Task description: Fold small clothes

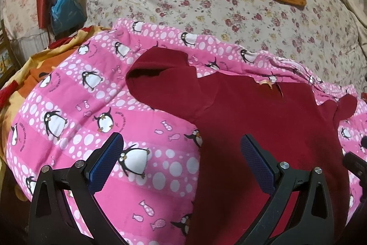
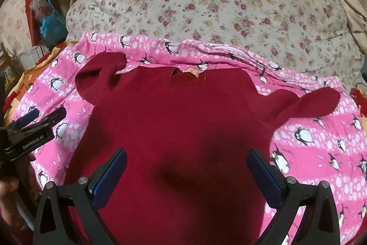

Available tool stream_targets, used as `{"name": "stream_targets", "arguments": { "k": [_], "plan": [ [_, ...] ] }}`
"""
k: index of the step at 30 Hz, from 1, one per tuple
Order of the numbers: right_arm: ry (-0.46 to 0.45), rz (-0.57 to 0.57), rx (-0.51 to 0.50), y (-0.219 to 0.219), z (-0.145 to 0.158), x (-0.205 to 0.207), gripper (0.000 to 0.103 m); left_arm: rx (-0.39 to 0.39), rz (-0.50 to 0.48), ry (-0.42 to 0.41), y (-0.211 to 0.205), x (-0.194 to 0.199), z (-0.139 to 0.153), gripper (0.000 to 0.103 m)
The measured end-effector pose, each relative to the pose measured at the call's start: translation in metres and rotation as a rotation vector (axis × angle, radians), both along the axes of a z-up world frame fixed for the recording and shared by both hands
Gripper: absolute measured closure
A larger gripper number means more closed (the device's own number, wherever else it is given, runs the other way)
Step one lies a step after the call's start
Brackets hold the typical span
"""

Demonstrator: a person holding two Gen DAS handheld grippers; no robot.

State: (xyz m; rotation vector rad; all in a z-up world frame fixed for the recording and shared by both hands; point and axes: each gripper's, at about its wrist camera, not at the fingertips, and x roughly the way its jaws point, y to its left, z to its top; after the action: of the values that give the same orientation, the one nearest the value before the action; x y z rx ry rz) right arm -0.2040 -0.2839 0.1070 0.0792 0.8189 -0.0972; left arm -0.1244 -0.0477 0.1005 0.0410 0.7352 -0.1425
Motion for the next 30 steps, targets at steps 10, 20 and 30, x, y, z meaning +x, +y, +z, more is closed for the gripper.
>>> {"name": "stream_targets", "arguments": {
  "k": [10, 20, 30],
  "plan": [
    [-0.034, -0.095, 0.064, -0.032, -0.02, 0.016, 0.0, 0.042, -0.08, 0.035, -0.038, 0.006, -0.018, 0.001],
    [-0.015, -0.13, 0.09, -0.056, -0.047, 0.031, 0.0, 0.048, -0.142, 0.072, -0.062, 0.019, -0.035, 0.001],
    [0.004, -0.122, 0.08, -0.063, -0.066, 0.043, 0.0, 0.031, -0.094, 0.113, -0.061, 0.041, -0.048, 0.001]
  ]
}}
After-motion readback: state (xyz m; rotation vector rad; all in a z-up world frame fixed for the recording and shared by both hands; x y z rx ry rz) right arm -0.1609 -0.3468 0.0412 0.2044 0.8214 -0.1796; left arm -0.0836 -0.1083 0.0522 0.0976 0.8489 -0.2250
